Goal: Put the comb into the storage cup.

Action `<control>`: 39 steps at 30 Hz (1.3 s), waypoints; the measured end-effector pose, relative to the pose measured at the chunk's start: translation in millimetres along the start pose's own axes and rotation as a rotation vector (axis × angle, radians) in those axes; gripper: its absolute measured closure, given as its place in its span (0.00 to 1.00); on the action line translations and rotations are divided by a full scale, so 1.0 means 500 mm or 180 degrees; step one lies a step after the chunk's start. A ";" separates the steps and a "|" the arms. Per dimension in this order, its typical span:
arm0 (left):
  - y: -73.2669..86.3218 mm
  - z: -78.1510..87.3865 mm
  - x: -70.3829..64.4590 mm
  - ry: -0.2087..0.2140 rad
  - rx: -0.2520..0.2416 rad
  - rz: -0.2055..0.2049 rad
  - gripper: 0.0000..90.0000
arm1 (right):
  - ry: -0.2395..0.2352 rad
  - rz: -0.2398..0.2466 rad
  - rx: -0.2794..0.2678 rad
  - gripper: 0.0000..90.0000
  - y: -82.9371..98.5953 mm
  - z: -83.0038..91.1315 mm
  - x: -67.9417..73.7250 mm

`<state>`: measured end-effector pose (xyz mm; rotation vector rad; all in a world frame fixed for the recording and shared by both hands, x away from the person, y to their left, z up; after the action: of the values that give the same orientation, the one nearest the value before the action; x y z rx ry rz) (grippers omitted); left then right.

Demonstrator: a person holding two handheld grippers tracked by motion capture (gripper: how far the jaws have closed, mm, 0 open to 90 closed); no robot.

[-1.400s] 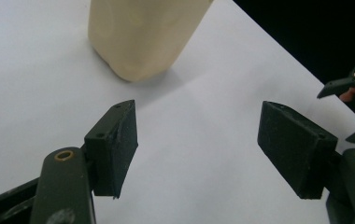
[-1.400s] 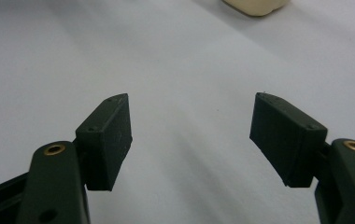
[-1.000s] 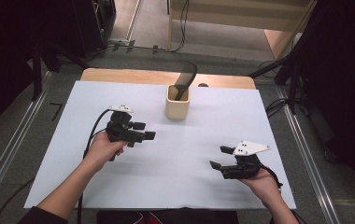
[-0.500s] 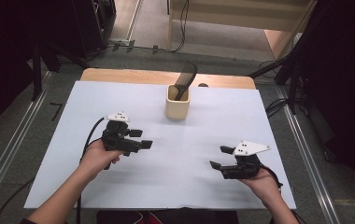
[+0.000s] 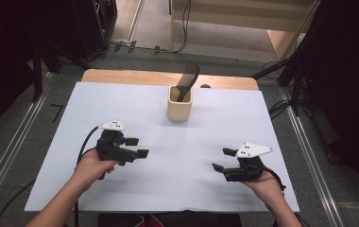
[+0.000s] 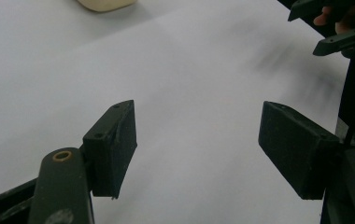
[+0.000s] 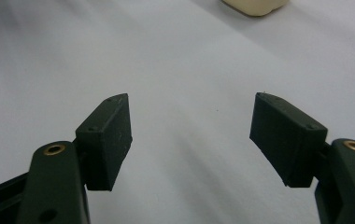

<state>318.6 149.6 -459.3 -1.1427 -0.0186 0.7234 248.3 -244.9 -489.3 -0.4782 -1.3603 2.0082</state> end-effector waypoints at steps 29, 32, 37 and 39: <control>0.048 0.071 0.003 -0.0247 0.0030 -0.0049 0.32 | 0.0018 -0.0049 0.0034 0.30 0.004 -0.001 -0.005; 0.051 0.078 0.008 -0.0258 0.0023 -0.0036 0.32 | 0.0018 -0.0032 0.0026 0.30 0.004 -0.001 -0.006; 0.055 0.086 0.013 -0.0295 0.0016 -0.0019 0.32 | 0.0021 -0.0038 0.0034 0.30 0.004 -0.001 -0.006; 0.056 0.089 0.015 -0.0305 0.0003 -0.0010 0.32 | 0.0019 -0.0031 0.0029 0.30 0.004 -0.001 -0.006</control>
<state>293.8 196.2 -465.8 -1.1060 -0.1009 0.7749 250.2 -247.2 -491.4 -0.4722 -1.3470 2.0026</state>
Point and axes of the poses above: each handheld gripper's, and its own axes: z roughly backward along the jaws, y roughly out of its underside, x roughly to its left, the point moved 2 cm from there along -z, roughly forward along the jaws, and after that the axes turned 14 degrees about -x, right-handed, at the moved point
